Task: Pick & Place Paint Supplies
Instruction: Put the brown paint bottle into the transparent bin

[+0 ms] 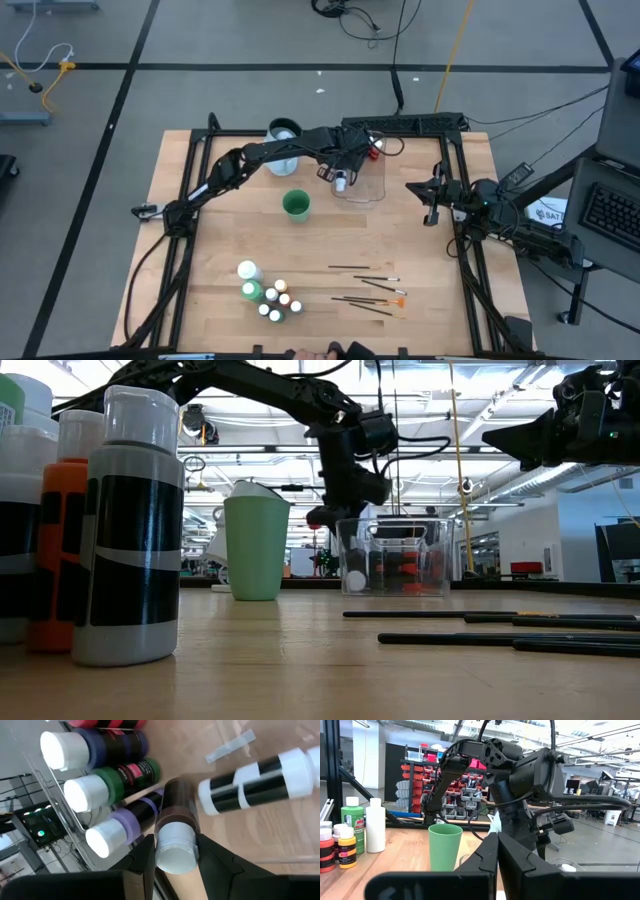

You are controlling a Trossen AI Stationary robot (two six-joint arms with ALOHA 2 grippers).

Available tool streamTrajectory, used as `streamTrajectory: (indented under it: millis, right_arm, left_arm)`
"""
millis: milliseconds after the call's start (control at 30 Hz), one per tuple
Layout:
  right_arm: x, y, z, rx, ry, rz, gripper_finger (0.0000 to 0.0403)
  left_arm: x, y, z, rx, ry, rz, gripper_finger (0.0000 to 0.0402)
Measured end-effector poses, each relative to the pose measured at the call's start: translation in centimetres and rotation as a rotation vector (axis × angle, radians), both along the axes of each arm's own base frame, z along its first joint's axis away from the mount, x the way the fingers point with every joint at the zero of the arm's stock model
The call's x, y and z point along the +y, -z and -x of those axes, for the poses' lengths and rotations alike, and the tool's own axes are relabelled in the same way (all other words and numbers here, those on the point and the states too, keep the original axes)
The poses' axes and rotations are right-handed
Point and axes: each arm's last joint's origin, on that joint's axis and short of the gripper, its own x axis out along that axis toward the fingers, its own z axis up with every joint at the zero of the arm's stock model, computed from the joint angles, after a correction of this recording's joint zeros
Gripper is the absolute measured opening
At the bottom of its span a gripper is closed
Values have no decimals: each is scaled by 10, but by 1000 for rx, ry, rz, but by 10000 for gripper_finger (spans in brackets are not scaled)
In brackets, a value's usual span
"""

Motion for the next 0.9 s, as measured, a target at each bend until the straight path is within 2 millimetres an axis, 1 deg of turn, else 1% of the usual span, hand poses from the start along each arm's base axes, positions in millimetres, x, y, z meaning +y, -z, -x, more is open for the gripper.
streamTrajectory:
  millis: [300,400,667,767,900]
  right_arm:
    - [0,1,0,7,0,-3,4]
    - [0,1,0,11,0,-5,4]
    - [0,2,0,17,0,-7,4]
    - [0,2,0,19,0,-8,4]
    - [0,2,0,21,0,-9,4]
  left_arm:
    - [-2,-1,-3,-23,1,-15,119]
    - [-2,-1,-3,-23,-4,-17,133]
    - [1,-2,-3,-25,-43,-83,194]
    - [2,-4,-6,-46,-52,-125,202]
    - [1,-6,-9,-65,-40,-141,199]
